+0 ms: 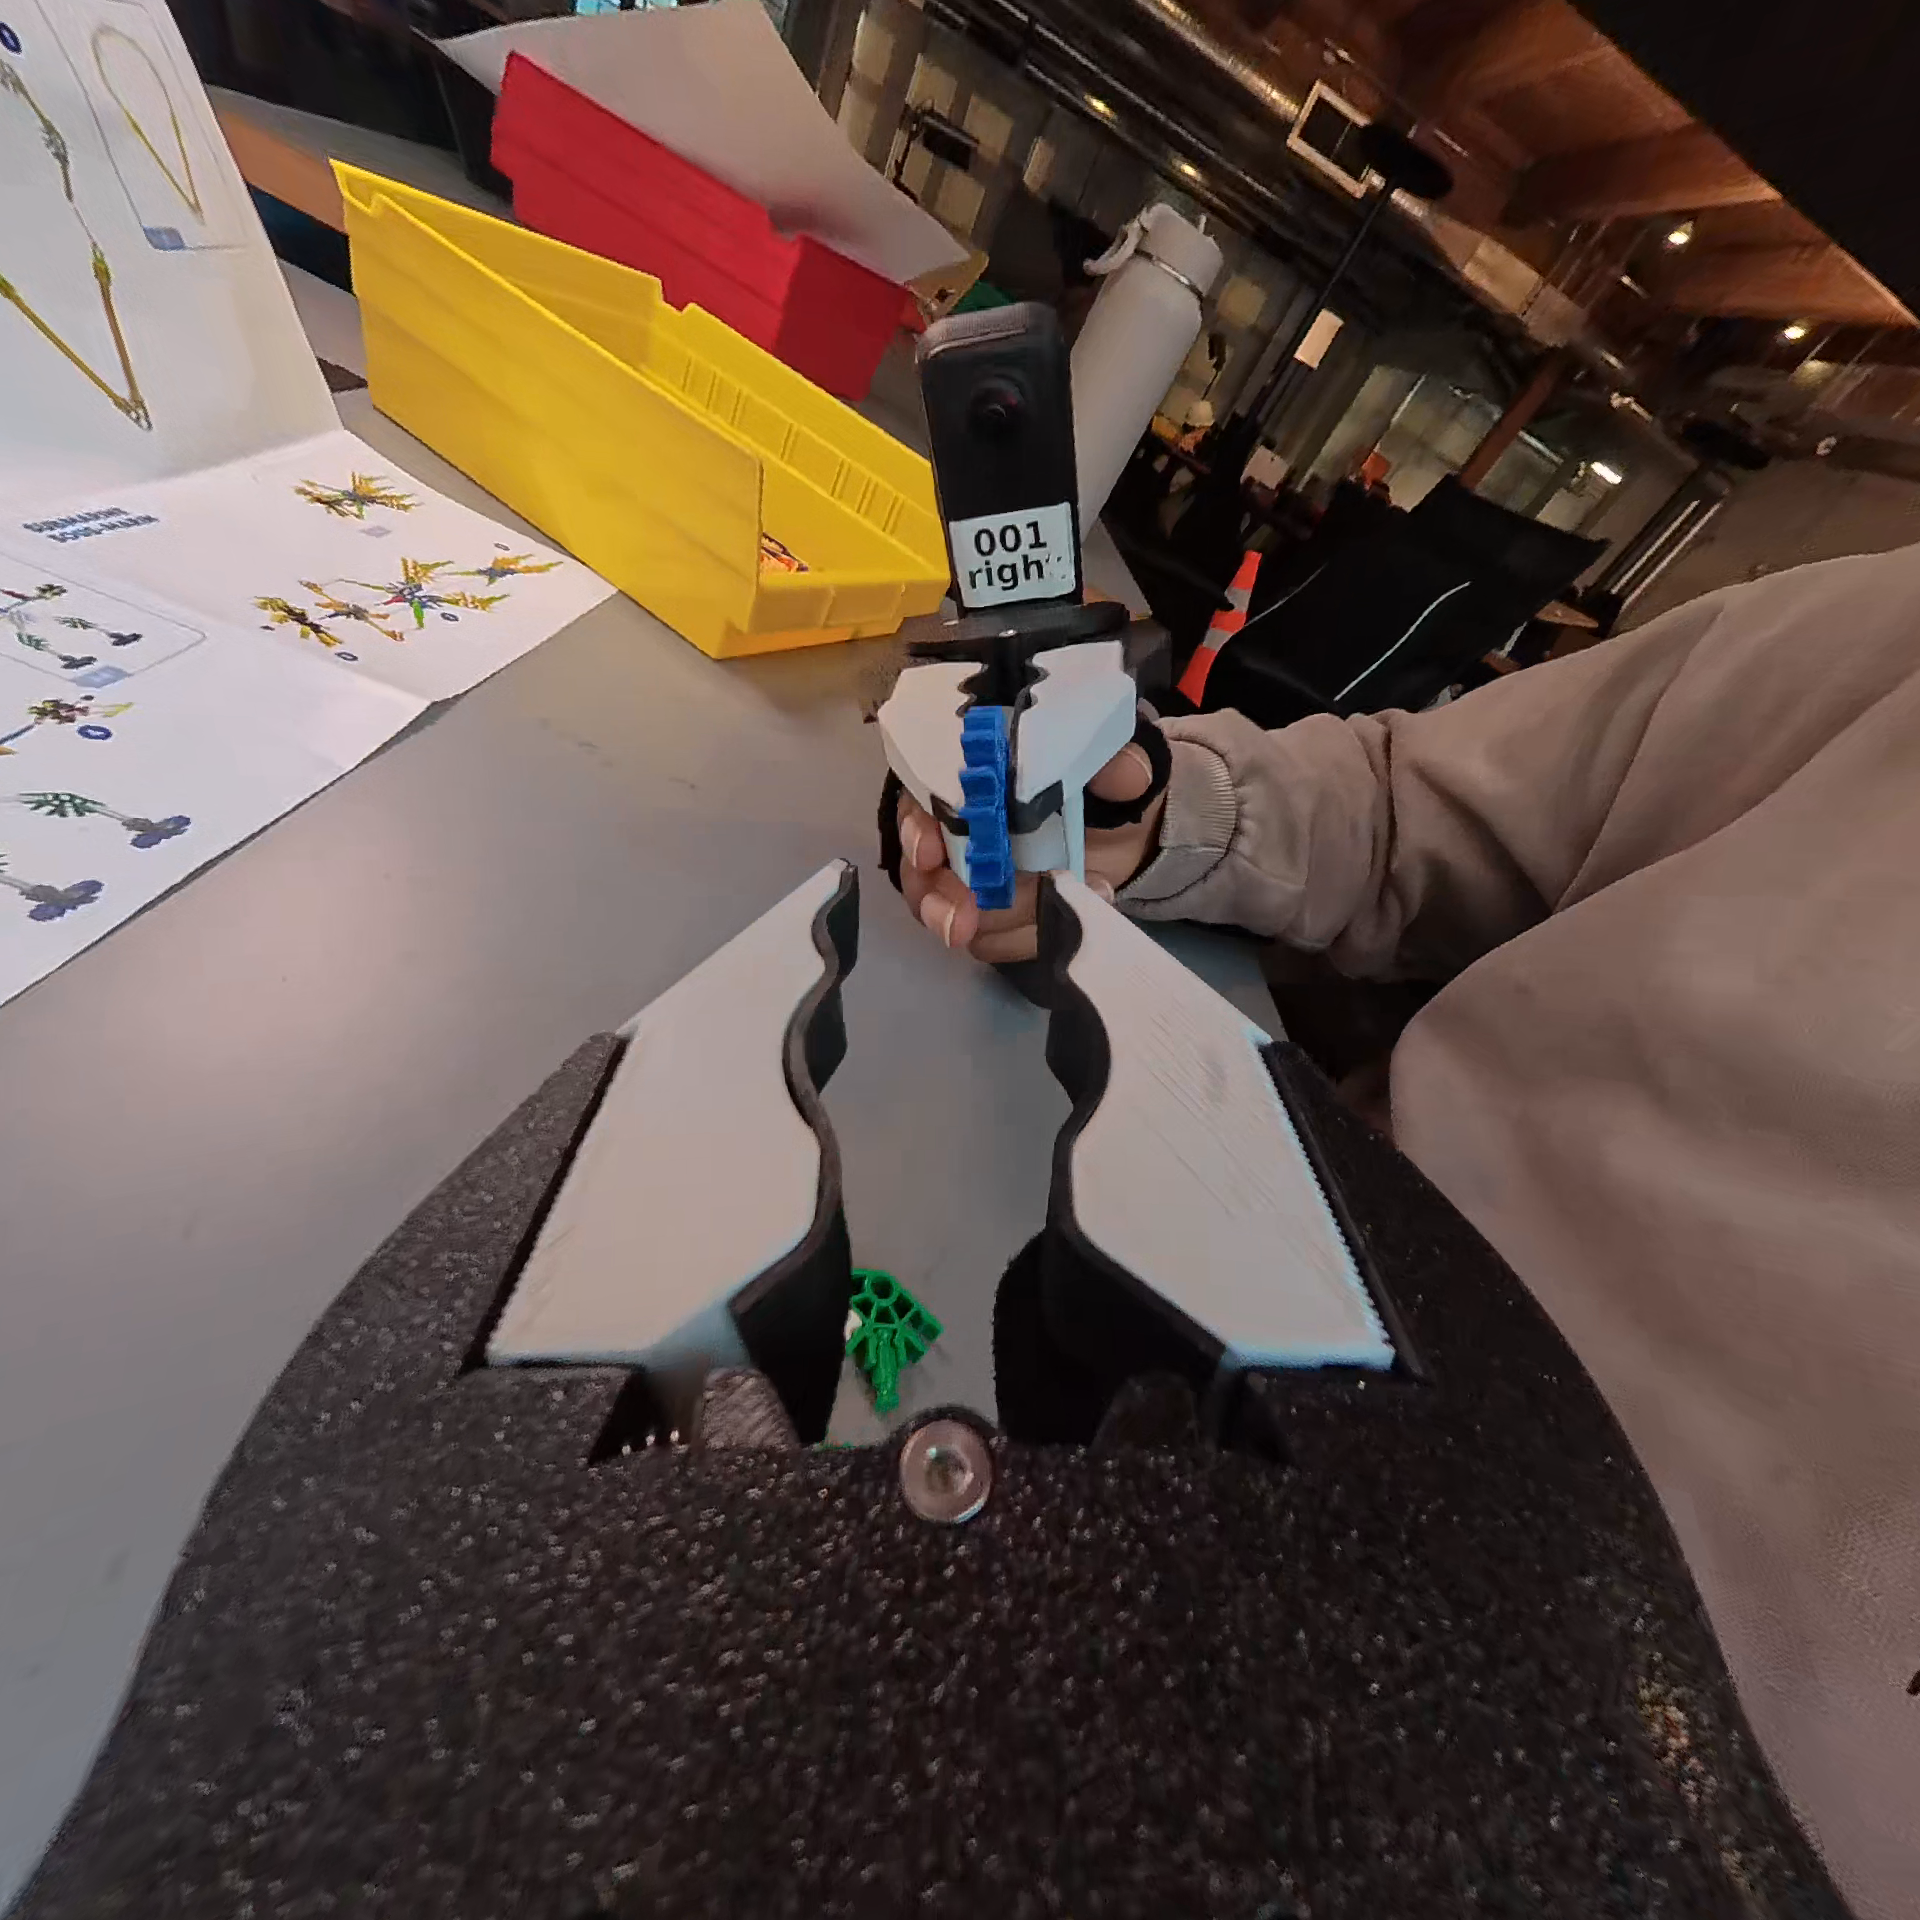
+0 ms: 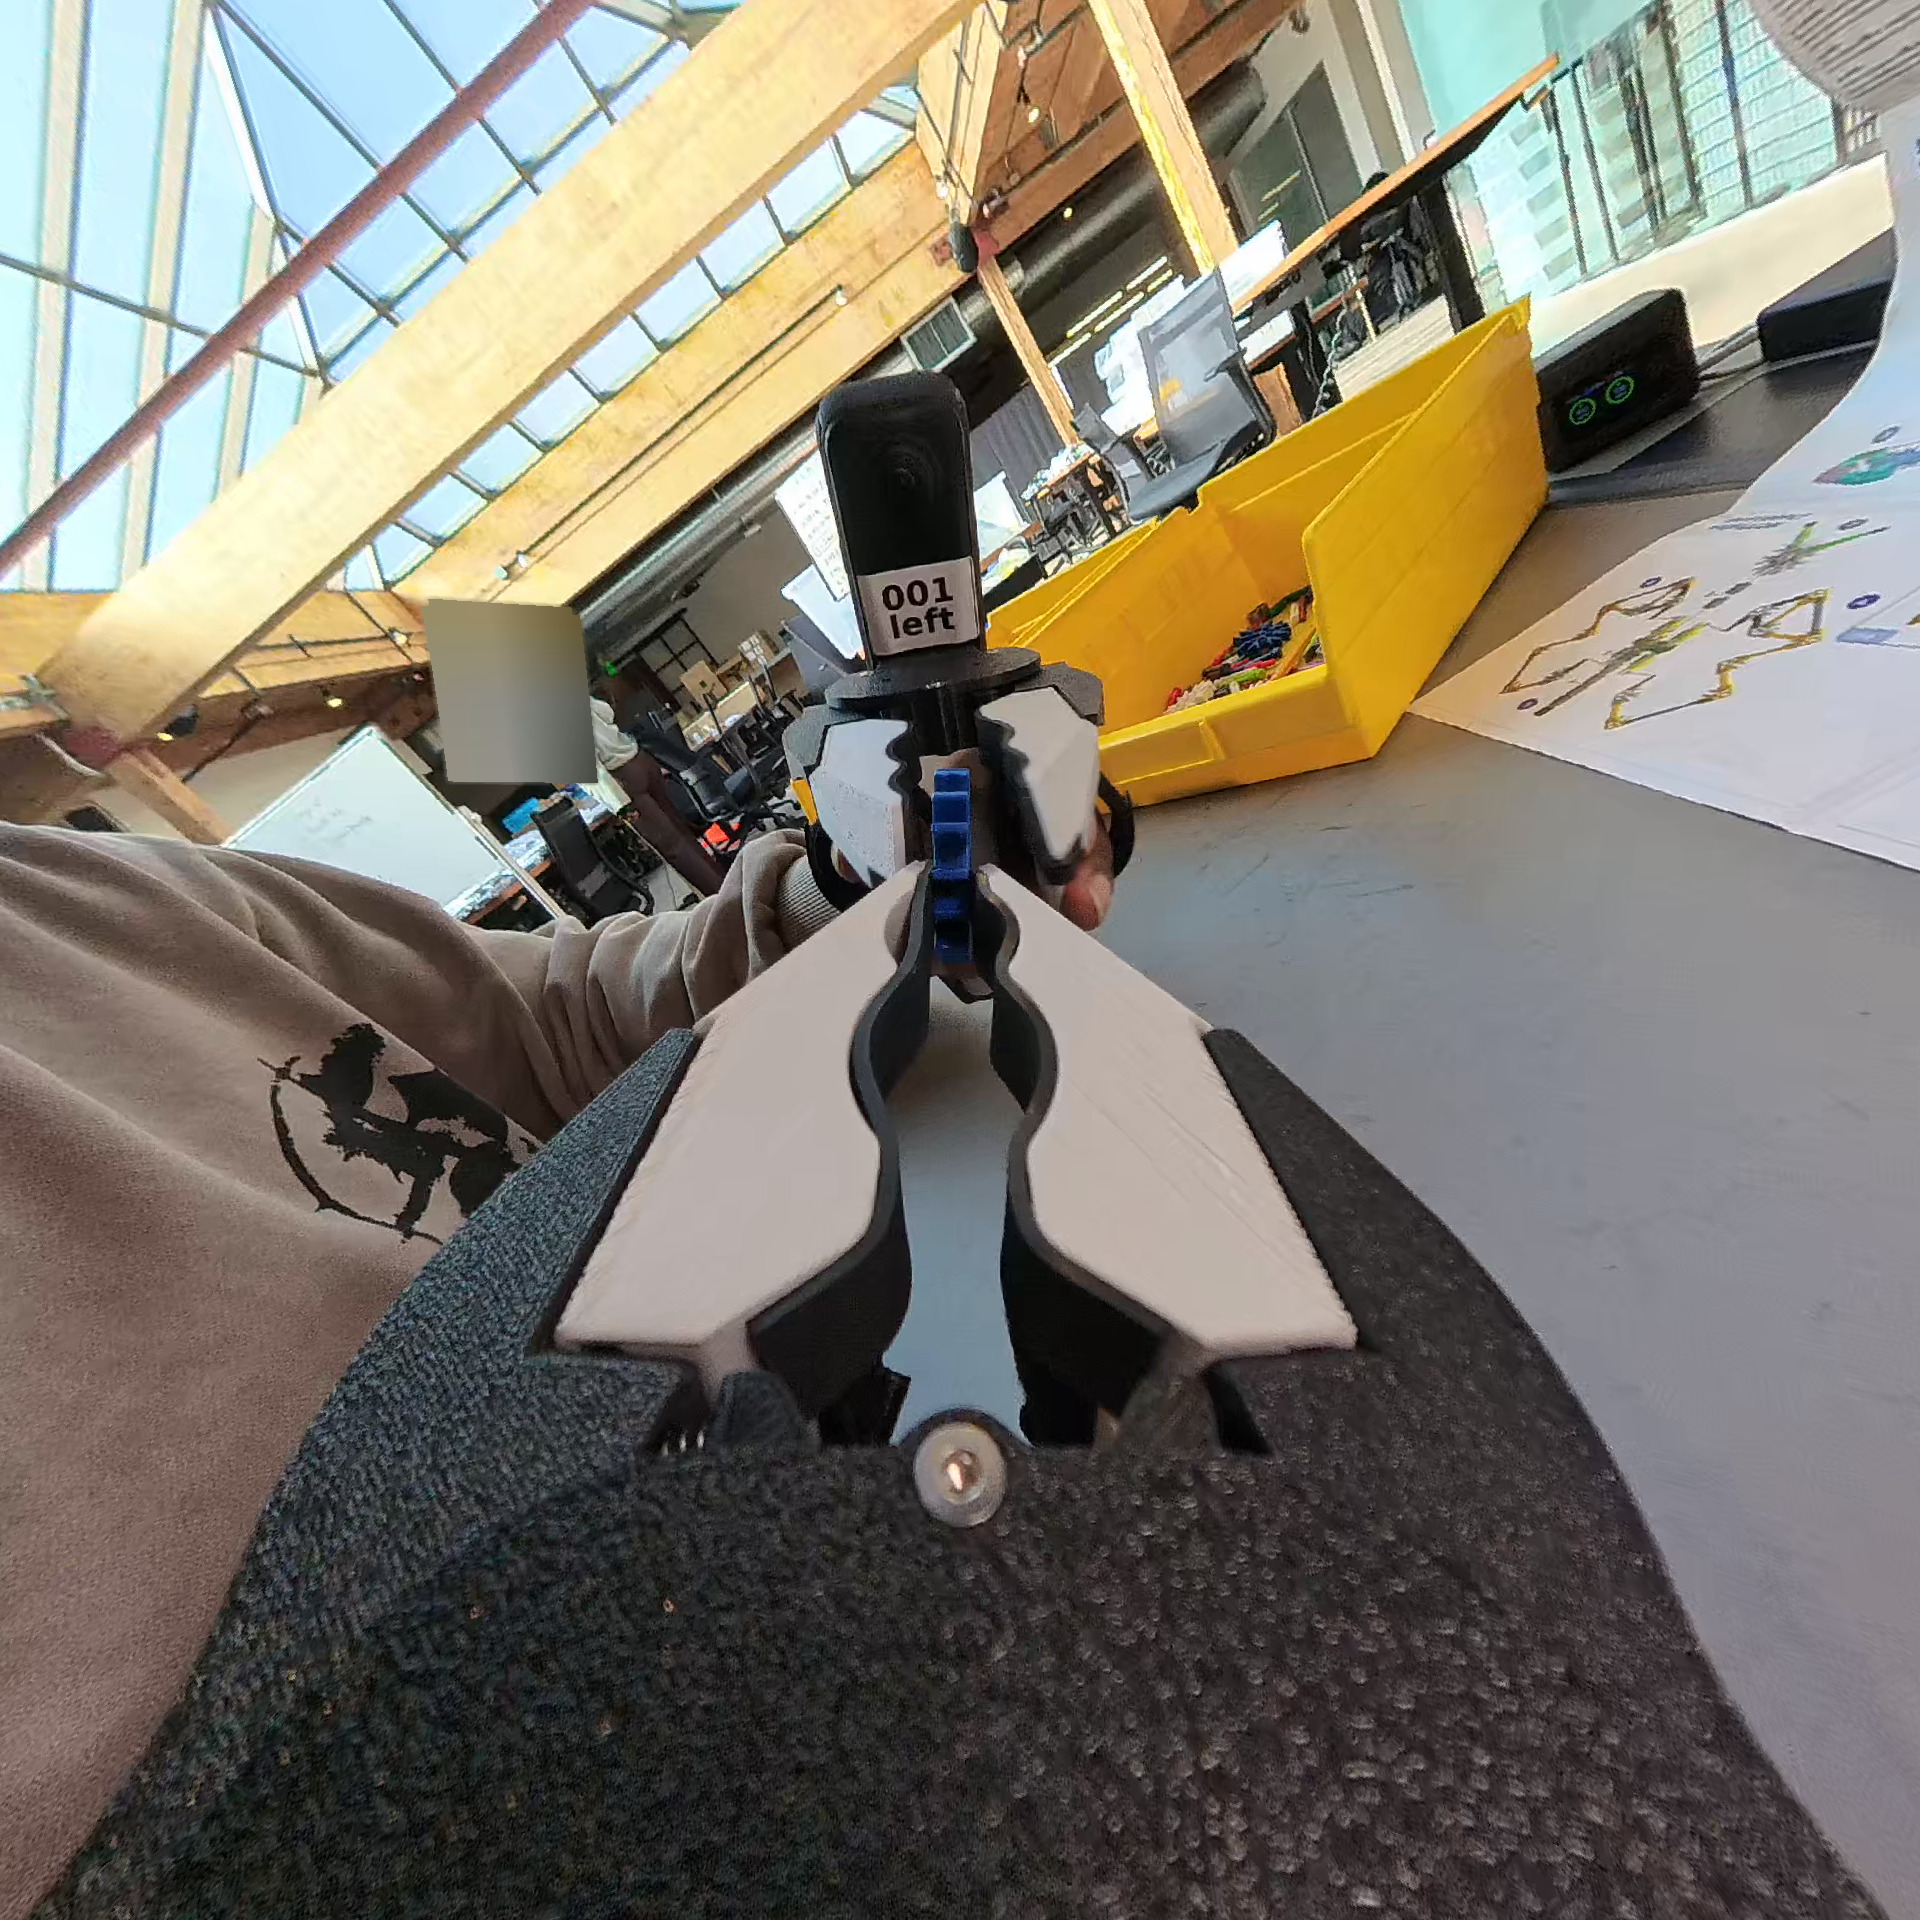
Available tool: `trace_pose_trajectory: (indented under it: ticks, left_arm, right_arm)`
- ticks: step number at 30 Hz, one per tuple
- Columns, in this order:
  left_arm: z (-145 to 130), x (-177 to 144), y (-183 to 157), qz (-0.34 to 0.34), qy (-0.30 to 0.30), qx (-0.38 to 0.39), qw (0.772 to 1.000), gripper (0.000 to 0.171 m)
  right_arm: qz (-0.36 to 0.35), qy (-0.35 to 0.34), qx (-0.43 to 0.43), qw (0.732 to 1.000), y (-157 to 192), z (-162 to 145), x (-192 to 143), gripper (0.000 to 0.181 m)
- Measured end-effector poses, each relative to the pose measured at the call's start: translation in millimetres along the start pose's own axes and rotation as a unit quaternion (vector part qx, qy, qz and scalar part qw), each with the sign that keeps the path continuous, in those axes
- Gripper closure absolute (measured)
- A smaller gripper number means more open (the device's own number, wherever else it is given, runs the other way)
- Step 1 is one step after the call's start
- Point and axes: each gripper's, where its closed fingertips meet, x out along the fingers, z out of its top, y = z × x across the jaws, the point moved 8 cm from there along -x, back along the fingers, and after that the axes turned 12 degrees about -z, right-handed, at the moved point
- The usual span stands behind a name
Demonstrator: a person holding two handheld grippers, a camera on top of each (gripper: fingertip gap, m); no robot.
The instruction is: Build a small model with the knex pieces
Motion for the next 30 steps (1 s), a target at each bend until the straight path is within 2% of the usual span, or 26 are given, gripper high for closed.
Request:
trace_pose_trajectory:
  ticks: [2, 4, 7, 8, 10, 11, 13, 16, 18, 20, 22, 23, 24, 26, 30]
  left_arm:
    - [1, 4, -6, -0.025, -0.004, 0.006, 1.0, 0.167]
    - [3, 6, -9, -0.011, 0.011, 0.024, 1.0, 0.167]
    - [10, 2, -16, 0.028, 0.017, 0.051, 0.998, 0.167]
    - [15, -5, -17, 0.057, 0.018, 0.062, 0.996, 0.167]
    - [30, -31, -19, 0.171, 0.028, 0.103, 0.979, 0.167]
    - [40, -53, -20, 0.244, 0.032, 0.123, 0.961, 0.167]
    - [58, -104, -24, 0.385, 0.041, 0.14, 0.911, 0.167]
    - [66, -180, -23, 0.539, 0.104, 0.092, 0.831, 0.167]
    - [62, -217, -17, 0.603, 0.144, 0.055, 0.783, 0.167]
    - [55, -242, -11, 0.648, 0.179, 0.039, 0.739, 0.165]
    - [49, -253, -7, 0.675, 0.203, 0.032, 0.708, 0.151]
    - [47, -253, -5, 0.679, 0.206, 0.031, 0.704, 0.148]
    - [46, -251, -4, 0.675, 0.202, 0.032, 0.709, 0.147]
    - [45, -236, -3, 0.65, 0.184, 0.044, 0.736, 0.147]
    - [39, -169, -2, 0.517, 0.159, 0.071, 0.838, 0.143]
  right_arm:
    - [0.007, 0.012, -0.015, 1.0, 3, -3, 0, 0.176]
    - [0.011, 0.013, -0.028, 0.999, 4, -3, -3, 0.174]
    - [0.021, -0.01, -0.045, 0.999, 3, 4, -11, 0.154]
    - [0.01, -0.017, -0.059, 0.998, 2, 7, -15, 0.148]
    - [-0.03, -0.014, -0.112, 0.993, -3, 12, -20, 0.138]
    - [-0.057, -0.007, -0.145, 0.988, -5, 13, -22, 0.134]
    - [-0.117, 0.007, -0.208, 0.971, -9, 14, -23, 0.12]
    - [-0.185, 0.039, -0.305, 0.933, -12, 8, -19, 0.11]
    - [-0.191, 0.069, -0.341, 0.918, -10, -1, -12, 0.11]
    - [-0.183, 0.098, -0.353, 0.912, -8, -11, -5, 0.11]
    - [-0.179, 0.117, -0.368, 0.905, -5, -18, -2, 0.111]
    - [-0.179, 0.121, -0.376, 0.901, -4, -20, -1, 0.114]
    - [-0.177, 0.123, -0.377, 0.901, -4, -21, -1, 0.115]
    - [-0.175, 0.128, -0.375, 0.902, -4, -21, -2, 0.117]
    - [-0.172, 0.13, -0.368, 0.904, -4, -20, -3, 0.12]
